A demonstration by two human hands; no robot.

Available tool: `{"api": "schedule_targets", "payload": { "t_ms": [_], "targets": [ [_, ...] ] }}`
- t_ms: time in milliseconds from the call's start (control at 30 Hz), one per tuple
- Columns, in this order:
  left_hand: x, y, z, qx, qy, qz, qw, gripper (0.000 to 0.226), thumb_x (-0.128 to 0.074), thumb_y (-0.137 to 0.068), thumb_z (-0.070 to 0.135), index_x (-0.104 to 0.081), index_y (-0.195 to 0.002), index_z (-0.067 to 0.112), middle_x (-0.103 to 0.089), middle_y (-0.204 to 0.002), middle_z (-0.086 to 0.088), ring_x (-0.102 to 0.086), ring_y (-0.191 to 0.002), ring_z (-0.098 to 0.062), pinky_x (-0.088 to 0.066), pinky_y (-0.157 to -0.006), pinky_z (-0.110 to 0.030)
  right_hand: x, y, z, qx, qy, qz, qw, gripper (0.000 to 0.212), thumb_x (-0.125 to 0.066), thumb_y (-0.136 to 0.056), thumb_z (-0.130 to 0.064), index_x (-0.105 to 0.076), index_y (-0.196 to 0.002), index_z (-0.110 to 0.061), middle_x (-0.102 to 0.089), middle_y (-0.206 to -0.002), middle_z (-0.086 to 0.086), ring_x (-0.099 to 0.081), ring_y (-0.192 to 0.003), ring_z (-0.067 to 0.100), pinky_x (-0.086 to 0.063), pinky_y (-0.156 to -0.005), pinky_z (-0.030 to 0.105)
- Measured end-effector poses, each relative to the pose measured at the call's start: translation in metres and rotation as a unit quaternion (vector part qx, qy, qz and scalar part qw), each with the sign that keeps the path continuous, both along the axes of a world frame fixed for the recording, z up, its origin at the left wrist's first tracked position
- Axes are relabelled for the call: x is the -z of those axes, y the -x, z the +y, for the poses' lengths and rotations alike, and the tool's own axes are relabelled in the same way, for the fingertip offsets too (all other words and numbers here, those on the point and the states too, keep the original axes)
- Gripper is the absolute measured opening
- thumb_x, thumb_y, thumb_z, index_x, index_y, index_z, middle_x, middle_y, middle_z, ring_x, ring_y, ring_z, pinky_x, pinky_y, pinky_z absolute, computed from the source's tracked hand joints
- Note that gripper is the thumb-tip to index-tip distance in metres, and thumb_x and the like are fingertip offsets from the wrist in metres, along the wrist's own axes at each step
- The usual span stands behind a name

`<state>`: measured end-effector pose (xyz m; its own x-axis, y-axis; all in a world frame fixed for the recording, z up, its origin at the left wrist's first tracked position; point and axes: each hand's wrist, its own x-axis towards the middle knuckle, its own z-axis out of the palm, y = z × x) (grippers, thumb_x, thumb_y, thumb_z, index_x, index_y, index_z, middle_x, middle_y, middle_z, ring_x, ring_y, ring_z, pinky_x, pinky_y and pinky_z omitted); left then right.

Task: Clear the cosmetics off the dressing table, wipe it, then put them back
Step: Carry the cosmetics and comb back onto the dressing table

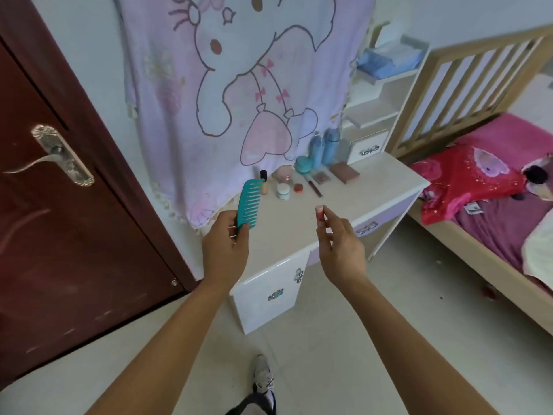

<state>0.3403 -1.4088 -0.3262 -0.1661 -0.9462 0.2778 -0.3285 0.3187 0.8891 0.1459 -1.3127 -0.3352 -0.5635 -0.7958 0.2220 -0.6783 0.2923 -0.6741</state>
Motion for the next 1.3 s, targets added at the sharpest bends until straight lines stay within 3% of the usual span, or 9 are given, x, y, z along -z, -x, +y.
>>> {"api": "schedule_targets", "payload": {
  "t_ms": [133,267,400,500,700,833,933,1167,1300],
  "targets": [
    [0.009,0.035,-0.087,-0.010,-0.067,-0.003,0.998,0.014,-0.070,-0.089,0.019,-0.058,-0.086,0.026,-0.066,-0.083,0.016,-0.064,-0.080,0.002,-0.043,-0.065,-0.008,-0.013,0.043,-0.078,0.025,-0.011,-0.007,1.000,0.038,-0.045,-0.104,-0.033,-0.048,-0.142,-0.029,-0.060,-0.119,-0.001,-0.067,-0.092,0.018,-0.056,-0.081,0.040],
    [0.016,0.061,-0.154,0.008,-0.197,0.033,0.980,0.019,-0.070,-0.089,0.014,-0.059,-0.106,0.013,-0.068,-0.102,0.000,-0.068,-0.087,-0.013,-0.060,-0.079,-0.033,-0.007,0.072,-0.140,0.057,-0.001,-0.063,0.996,0.039,-0.049,-0.102,-0.038,-0.054,-0.137,-0.023,-0.062,-0.110,-0.002,-0.062,-0.079,0.008,-0.056,-0.079,0.031],
    [0.042,0.073,-0.197,0.011,-0.262,0.044,0.964,0.020,-0.070,-0.089,0.011,-0.058,-0.105,0.013,-0.068,-0.104,-0.002,-0.070,-0.088,-0.018,-0.061,-0.070,-0.027,0.026,0.092,-0.182,0.057,-0.024,-0.121,0.991,0.036,-0.051,-0.099,-0.045,-0.060,-0.129,-0.027,-0.065,-0.103,-0.008,-0.065,-0.077,0.005,-0.058,-0.078,0.032],
    [0.077,0.082,-0.217,-0.019,-0.337,0.029,0.941,0.019,-0.069,-0.089,0.006,-0.059,-0.105,0.009,-0.066,-0.104,-0.006,-0.071,-0.087,-0.020,-0.062,-0.073,-0.034,0.059,0.103,-0.216,0.037,-0.061,-0.126,0.989,0.035,-0.049,-0.098,-0.052,-0.062,-0.122,-0.030,-0.066,-0.095,-0.012,-0.065,-0.074,0.000,-0.054,-0.068,0.019],
    [0.144,0.096,-0.229,-0.078,-0.480,0.033,0.873,0.019,-0.062,-0.091,-0.002,-0.061,-0.109,0.002,-0.067,-0.104,-0.014,-0.067,-0.085,-0.025,-0.058,-0.071,-0.032,0.120,0.113,-0.276,-0.073,-0.200,-0.158,0.964,0.044,-0.065,-0.085,-0.017,-0.057,-0.128,-0.022,-0.067,-0.098,-0.003,-0.065,-0.085,0.013,-0.052,-0.088,0.032],
    [0.165,0.107,-0.249,-0.135,-0.511,0.021,0.849,0.026,-0.067,-0.089,0.000,-0.059,-0.113,0.008,-0.068,-0.101,-0.008,-0.070,-0.084,-0.023,-0.057,-0.063,-0.028,0.148,0.120,-0.314,-0.136,-0.270,-0.163,0.939,0.031,-0.062,-0.086,-0.014,-0.058,-0.116,-0.023,-0.066,-0.102,0.000,-0.066,-0.089,0.018,-0.052,-0.079,0.030],
    [0.182,0.121,-0.268,-0.171,-0.531,0.011,0.830,0.028,-0.071,-0.086,0.002,-0.056,-0.106,0.013,-0.068,-0.100,-0.009,-0.070,-0.081,-0.024,-0.056,-0.059,-0.030,0.172,0.124,-0.336,-0.198,-0.318,-0.114,0.920,0.021,-0.057,-0.094,-0.014,-0.071,-0.106,-0.023,-0.061,-0.113,0.003,-0.063,-0.095,0.019,-0.047,-0.087,0.025],
    [0.212,0.148,-0.292,-0.245,-0.507,-0.032,0.826,0.019,-0.070,-0.085,0.004,-0.057,-0.088,0.018,-0.068,-0.097,-0.008,-0.070,-0.083,-0.025,-0.061,-0.073,-0.041,0.196,0.116,-0.341,-0.283,-0.361,-0.084,0.885,0.037,-0.054,-0.097,-0.019,-0.059,-0.134,-0.019,-0.045,-0.137,0.001,-0.055,-0.115,0.019,-0.041,-0.092,0.019],
    [0.208,0.149,-0.292,-0.202,-0.448,-0.173,0.854,0.017,-0.061,-0.087,0.020,-0.063,-0.104,0.022,-0.068,-0.096,0.003,-0.067,-0.090,-0.023,-0.053,-0.072,-0.033,0.198,0.121,-0.339,-0.326,-0.395,-0.070,0.856,0.056,-0.058,-0.093,-0.029,-0.044,-0.146,-0.018,-0.034,-0.145,0.005,-0.040,-0.130,0.025,-0.041,-0.099,0.031]
  ]
}}
